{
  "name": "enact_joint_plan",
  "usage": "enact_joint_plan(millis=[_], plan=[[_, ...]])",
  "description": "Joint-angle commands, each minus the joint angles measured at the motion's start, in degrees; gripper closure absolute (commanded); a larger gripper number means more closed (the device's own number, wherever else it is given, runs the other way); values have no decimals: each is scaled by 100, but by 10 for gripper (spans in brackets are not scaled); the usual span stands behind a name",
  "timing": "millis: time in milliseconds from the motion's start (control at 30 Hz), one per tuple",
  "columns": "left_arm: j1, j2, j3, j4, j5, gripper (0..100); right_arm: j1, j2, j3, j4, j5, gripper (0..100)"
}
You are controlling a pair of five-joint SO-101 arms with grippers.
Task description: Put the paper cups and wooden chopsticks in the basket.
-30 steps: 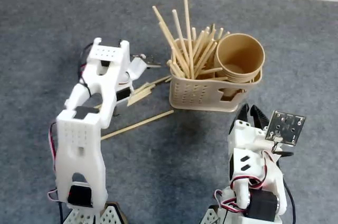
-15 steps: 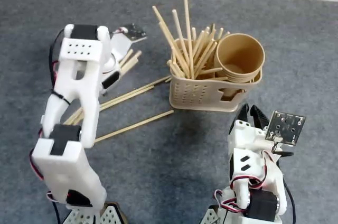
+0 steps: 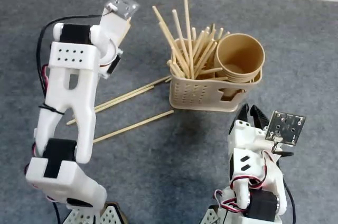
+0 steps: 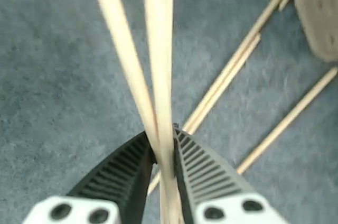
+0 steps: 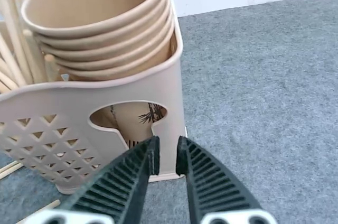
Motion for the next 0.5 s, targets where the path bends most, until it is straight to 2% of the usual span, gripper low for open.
enact_joint_plan(millis=[0, 467], plan=[[259, -541, -75, -316, 440, 995, -31, -13, -48, -22, -9, 929], [400, -1648, -84, -1090, 1116, 995, -31, -13, -48, -22, -9, 929]])
